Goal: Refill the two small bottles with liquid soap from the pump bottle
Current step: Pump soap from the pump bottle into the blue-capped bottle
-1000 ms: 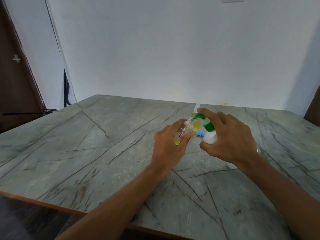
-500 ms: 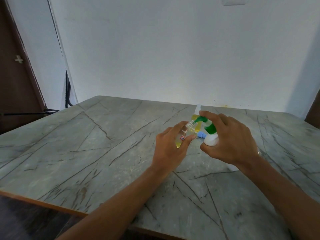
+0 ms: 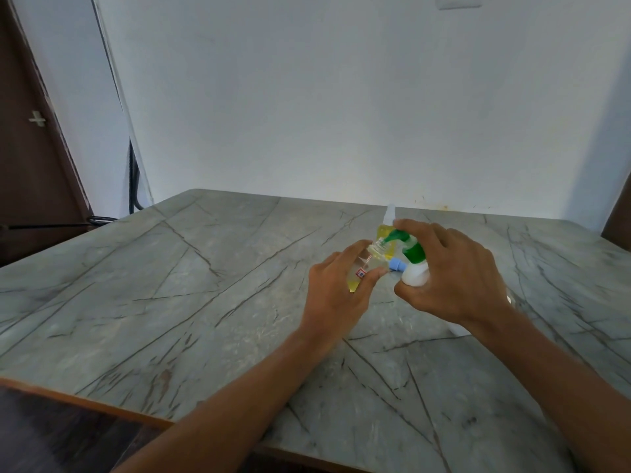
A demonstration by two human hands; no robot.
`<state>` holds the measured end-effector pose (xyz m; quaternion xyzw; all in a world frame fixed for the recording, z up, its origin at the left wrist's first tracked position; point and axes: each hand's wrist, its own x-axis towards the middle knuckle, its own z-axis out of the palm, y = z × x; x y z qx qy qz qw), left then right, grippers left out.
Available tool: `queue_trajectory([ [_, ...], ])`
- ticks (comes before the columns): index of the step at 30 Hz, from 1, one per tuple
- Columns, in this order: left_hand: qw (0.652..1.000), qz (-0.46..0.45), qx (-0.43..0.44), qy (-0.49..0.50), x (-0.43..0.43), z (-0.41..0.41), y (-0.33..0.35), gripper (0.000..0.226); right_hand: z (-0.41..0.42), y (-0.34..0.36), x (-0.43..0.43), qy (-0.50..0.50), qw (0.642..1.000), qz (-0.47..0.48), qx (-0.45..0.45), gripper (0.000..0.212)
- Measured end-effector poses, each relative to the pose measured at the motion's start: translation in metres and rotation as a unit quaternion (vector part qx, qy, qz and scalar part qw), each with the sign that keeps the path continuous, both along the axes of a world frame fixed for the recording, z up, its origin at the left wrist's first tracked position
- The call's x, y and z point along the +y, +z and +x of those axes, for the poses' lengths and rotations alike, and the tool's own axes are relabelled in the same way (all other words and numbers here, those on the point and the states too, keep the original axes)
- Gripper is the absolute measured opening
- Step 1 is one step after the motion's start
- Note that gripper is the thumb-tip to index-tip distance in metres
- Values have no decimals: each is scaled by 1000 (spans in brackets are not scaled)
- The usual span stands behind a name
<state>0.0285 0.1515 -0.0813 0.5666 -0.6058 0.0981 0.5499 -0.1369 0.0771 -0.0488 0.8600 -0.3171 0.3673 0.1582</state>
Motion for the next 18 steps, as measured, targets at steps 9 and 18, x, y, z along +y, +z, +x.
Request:
queue_trajectory([
  [9,999,20,15,26,-1,2,2,46,0,-1,3,-17,999,-26,23,97],
  [18,999,27,19,32,-3,2,2,46,3,-2,1,-16,1000,-15,22,104],
])
